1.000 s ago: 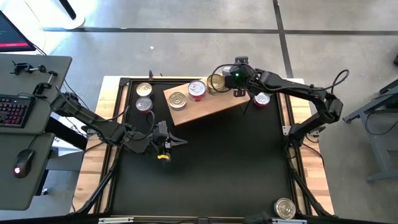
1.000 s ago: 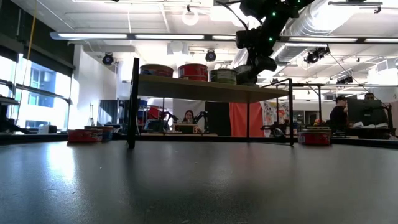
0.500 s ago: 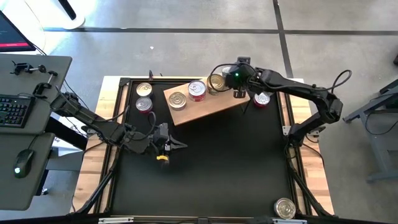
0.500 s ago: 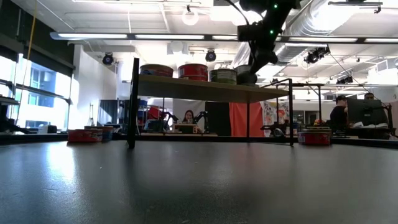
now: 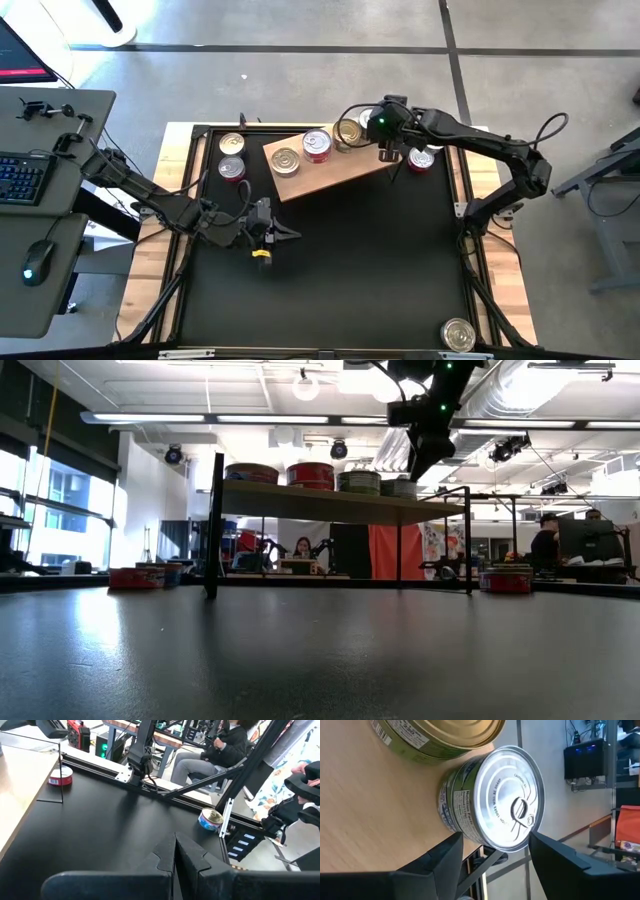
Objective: Stack canned seafood by type on shelf
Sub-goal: Stack the right red tuna can on top of the red tuna can on the shelf
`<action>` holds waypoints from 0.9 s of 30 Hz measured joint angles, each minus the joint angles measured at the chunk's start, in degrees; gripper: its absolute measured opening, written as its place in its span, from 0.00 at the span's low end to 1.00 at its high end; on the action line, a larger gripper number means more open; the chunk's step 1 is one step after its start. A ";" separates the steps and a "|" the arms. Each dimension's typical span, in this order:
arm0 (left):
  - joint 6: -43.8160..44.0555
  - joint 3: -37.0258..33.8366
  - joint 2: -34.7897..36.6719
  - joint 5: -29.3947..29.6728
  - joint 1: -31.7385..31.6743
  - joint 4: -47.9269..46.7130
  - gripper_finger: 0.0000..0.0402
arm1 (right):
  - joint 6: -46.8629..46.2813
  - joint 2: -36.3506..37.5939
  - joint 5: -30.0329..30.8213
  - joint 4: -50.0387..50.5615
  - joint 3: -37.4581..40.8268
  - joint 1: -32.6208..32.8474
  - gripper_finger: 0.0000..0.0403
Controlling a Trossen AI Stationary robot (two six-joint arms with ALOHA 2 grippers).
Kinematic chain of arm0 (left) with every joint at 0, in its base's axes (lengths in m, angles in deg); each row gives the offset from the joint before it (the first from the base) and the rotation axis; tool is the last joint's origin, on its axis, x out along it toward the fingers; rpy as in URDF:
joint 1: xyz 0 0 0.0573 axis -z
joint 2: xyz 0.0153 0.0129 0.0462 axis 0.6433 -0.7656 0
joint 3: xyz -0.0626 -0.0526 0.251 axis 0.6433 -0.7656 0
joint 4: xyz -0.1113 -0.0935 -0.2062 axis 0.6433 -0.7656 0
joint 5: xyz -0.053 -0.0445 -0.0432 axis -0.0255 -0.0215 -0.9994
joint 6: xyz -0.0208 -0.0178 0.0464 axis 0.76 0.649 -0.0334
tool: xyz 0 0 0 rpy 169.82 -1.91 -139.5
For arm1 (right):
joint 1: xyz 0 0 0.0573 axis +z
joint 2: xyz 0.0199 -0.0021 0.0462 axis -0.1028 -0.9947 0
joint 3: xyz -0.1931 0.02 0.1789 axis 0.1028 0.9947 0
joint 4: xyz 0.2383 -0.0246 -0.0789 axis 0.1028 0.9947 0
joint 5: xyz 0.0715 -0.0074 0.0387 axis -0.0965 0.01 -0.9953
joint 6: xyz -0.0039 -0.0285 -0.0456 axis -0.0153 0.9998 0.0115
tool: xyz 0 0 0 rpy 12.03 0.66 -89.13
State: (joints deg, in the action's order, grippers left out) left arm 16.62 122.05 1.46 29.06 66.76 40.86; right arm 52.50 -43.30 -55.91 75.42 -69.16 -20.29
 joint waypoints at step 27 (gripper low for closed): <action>-5.88 0.04 3.28 -14.46 -9.05 7.21 0.00 | -45.68 25.68 -9.11 8.60 13.80 2.53 0.54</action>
State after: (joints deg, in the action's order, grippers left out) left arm 10.74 122.09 4.75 14.60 57.71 48.07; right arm 6.82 -17.63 -65.02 84.03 -55.36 -17.76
